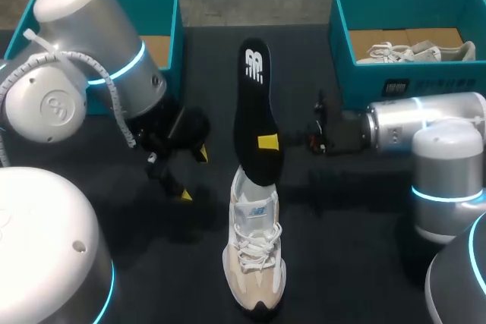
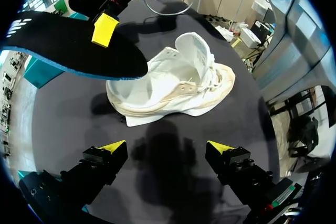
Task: Take the shoe out of the shoebox, open the shoe tongue, remove and reinsert the insole, then place the shoe into the shoebox
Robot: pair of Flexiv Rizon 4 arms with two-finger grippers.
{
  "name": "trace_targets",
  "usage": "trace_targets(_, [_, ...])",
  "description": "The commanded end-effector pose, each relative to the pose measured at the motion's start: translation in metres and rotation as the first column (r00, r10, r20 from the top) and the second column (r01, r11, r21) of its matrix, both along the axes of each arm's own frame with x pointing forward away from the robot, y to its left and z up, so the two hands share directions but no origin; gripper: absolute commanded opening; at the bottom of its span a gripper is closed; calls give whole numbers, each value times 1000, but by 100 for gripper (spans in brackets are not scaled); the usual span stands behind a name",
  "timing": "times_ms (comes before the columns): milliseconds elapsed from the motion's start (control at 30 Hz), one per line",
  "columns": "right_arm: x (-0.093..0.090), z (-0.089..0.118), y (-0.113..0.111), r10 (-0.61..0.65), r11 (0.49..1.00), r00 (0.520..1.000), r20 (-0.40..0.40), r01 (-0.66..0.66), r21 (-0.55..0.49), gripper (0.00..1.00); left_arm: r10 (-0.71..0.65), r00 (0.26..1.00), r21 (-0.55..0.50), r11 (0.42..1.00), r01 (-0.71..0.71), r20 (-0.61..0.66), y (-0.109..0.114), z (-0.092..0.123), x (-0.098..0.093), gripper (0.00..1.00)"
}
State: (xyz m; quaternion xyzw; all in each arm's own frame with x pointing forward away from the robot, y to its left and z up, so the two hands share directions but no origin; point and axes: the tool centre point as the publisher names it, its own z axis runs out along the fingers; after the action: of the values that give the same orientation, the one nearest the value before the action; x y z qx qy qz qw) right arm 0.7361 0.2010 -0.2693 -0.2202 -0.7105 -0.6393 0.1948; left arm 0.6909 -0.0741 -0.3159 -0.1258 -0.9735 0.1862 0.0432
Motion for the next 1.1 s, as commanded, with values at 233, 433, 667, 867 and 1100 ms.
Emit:
trace_targets(233, [-4, -4, 3, -6, 1000, 1000, 20, 6, -3, 0, 17, 1000, -2, 1000, -17, -8, 4, -14, -14, 100])
trace_targets(433, [-3, -7, 0, -5, 1000, 999, 32, 5, -1, 0, 37, 999, 4, 999, -37, 4, -1, -17, -13, 100])
trace_targets(667, [-3, -8, -2, 0, 1000, 999, 51, 0, -5, 0, 41, 999, 7, 999, -41, 7, -5, -18, -12, 100])
trace_targets(867, [-4, -12, -7, -7, 1000, 999, 49, 8, -10, 0, 41, 999, 7, 999, -41, 7, -5, -18, -12, 100])
trace_targets(1100, [-3, -18, -11, -13, 1000, 999, 43, 13, -11, 0, 41, 999, 7, 999, -41, 7, -5, -18, -12, 100])
